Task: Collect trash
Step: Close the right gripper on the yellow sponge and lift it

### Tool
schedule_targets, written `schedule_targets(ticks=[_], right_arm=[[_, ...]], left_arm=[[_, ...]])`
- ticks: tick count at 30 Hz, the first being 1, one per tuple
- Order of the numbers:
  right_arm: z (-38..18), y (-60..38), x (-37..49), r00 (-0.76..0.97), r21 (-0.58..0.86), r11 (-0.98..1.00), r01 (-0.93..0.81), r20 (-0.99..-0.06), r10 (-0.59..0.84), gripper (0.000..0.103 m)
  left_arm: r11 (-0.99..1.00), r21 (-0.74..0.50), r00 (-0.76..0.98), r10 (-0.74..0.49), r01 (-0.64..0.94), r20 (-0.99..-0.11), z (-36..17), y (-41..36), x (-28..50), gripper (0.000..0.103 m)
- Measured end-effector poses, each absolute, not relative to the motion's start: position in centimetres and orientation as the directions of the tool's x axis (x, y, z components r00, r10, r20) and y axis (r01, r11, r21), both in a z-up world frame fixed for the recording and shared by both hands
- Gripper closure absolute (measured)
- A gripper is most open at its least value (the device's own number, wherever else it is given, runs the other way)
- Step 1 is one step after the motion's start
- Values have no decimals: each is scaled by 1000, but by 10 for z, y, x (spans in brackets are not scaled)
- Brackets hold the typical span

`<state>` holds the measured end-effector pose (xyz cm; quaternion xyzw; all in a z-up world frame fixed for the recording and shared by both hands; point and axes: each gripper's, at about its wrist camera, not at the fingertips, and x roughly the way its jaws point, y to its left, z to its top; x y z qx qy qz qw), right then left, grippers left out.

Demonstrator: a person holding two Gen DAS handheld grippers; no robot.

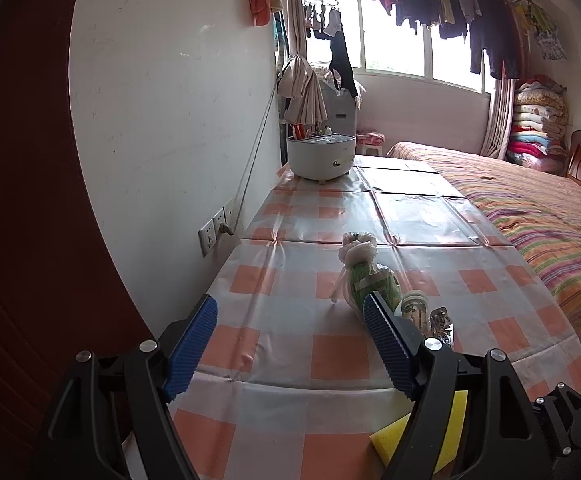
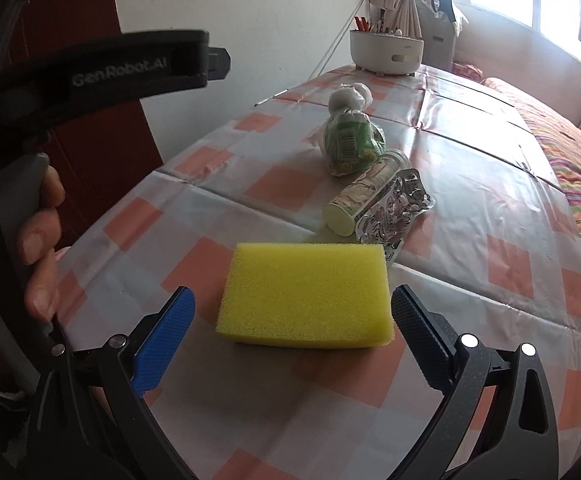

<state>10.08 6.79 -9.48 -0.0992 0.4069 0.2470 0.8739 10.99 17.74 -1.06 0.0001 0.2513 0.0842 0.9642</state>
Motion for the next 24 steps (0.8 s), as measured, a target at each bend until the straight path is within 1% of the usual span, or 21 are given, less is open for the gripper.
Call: schedule_targets(ticks=[11, 14, 17, 18, 19, 24], right_arm=[[-118, 77, 128, 510, 18, 892, -452, -815, 275, 6], [-123, 73, 135, 491, 43, 903, -428, -828, 272, 6], [-124, 70, 136, 493, 33, 906, -421, -831, 259, 8], [-124, 70, 136, 497, 21, 907, -420, -831, 250, 12], [-122, 68, 135, 502, 17, 908, -418, -828, 247, 14], [-115, 59, 132, 502, 82, 902, -424, -808, 310, 17]], left_arm=[[988, 31, 853, 146, -151, -501, -12, 181, 112, 29], [988, 36, 852, 147, -149, -503, -13, 179, 112, 29], [989, 41, 850, 146, -145, -506, -14, 177, 114, 29], [988, 43, 850, 147, -146, -506, -14, 177, 114, 29], [988, 44, 849, 148, -146, -507, -15, 176, 114, 29], [988, 41, 845, 146, -146, -514, -16, 175, 117, 29]])
